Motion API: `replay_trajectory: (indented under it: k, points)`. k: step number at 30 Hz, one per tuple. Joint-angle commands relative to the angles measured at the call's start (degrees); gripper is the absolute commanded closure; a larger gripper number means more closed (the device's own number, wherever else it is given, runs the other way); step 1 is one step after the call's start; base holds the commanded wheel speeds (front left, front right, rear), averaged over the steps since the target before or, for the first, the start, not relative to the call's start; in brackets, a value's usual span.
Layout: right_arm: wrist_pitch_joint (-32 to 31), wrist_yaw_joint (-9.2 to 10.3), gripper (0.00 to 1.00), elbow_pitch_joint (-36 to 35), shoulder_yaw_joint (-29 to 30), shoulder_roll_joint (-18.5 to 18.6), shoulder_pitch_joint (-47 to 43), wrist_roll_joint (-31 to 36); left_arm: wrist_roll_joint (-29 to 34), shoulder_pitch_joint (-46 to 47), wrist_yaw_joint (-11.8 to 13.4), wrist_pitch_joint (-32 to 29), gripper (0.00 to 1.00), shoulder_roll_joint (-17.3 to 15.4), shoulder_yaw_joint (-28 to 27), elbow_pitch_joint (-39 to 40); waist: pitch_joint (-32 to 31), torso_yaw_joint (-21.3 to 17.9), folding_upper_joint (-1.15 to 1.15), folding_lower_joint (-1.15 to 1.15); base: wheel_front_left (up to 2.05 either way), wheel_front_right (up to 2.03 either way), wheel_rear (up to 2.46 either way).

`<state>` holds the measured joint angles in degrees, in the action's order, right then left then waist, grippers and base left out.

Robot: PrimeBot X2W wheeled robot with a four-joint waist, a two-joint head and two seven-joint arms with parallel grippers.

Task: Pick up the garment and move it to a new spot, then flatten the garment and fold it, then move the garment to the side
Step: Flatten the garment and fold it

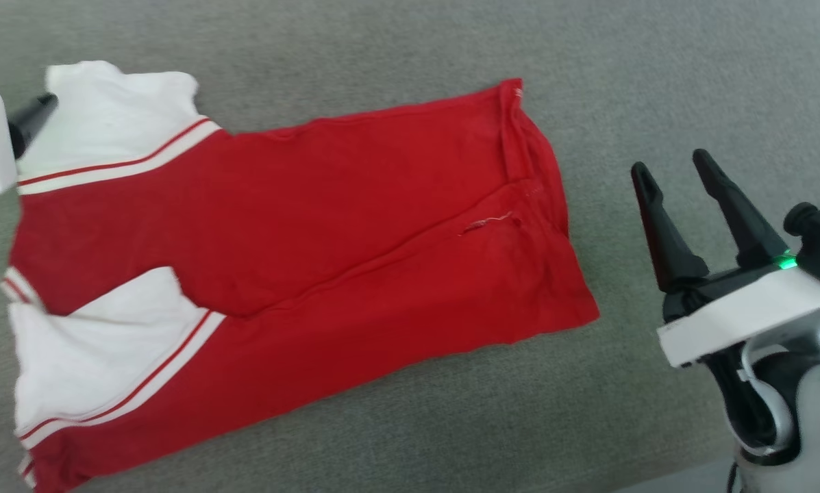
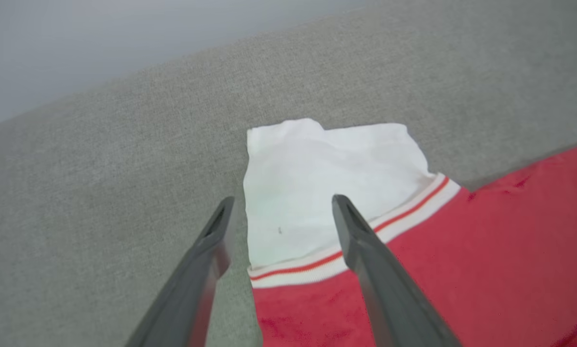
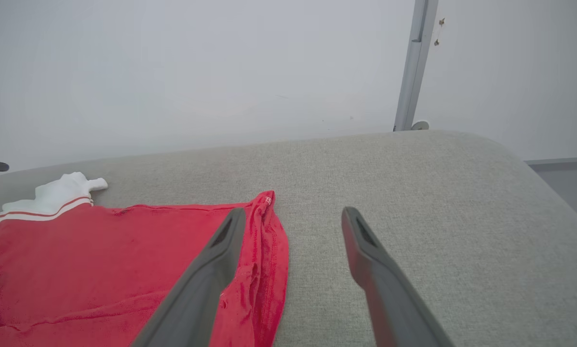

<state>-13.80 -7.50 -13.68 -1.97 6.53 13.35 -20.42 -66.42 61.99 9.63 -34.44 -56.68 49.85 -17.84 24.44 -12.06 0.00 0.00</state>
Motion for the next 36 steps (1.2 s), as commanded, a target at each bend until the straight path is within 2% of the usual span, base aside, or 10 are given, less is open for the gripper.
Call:
replay_trajectory:
  k: [1,7,13,19,21,22,25,29,36]
  points:
    - [0.64,0.02,0.0,0.45,-0.22,-0.5,0.53,0.07,0.94,1.11,-0.47,-0.11,0.0,0.29,0.11,-0.95,1.55,-1.6,0.0,0.0,0.0,0.0,0.0]
    - [1.76,0.02,0.0,2.91,-2.74,-0.72,1.34,-0.75,3.71,6.75,-3.7,-1.27,0.0,4.09,1.51,-12.96,4.1,-3.5,0.0,0.0,0.0,0.0,0.0]
    - [0.63,0.02,0.0,4.0,-4.34,0.48,2.62,-2.29,4.8,10.11,-5.28,-2.08,0.0,7.35,2.2,-23.18,6.23,-4.29,0.0,0.0,0.0,0.0,0.0]
    - [-2.83,0.02,0.0,4.9,-6.21,1.93,5.77,-3.9,3.5,9.6,-5.84,-6.52,0.0,11.8,4.0,-31.3,7.81,-4.17,0.0,0.0,0.0,0.0,0.0]
    - [-5.09,0.02,0.0,5.9,-7.07,2.45,7.57,-4.8,3.01,8.44,-5.93,-10.95,0.0,13.43,5.36,-33.61,8.09,-3.94,0.0,0.0,0.0,0.0,0.0]
    - [-6.42,0.02,0.0,6.43,-7.38,2.99,8.8,-4.89,3.08,8.15,-6.58,-12.67,1.0,14.06,6.07,-34.25,8.24,-3.81,0.0,0.0,0.0,0.0,0.0]
    - [-10.97,0.02,0.0,9.11,-8.66,3.6,13.44,-6.17,2.88,8.55,-6.95,-15.27,1.0,15.77,6.91,-35.48,8.63,-3.33,0.0,0.0,0.0,0.0,0.0]
    - [-16.93,0.02,0.0,14.23,-10.87,5.07,21.54,-7.08,3.56,10.44,-7.62,-14.44,1.0,17.59,7.07,-35.97,9.33,-2.24,0.0,0.0,0.0,0.0,0.0]
    - [-24.87,0.03,0.0,26.14,-15.07,5.17,35.63,-8.18,4.06,13.18,-8.59,-11.94,1.0,20.41,6.8,-37.36,10.19,-0.52,0.0,0.0,0.0,0.0,0.0]
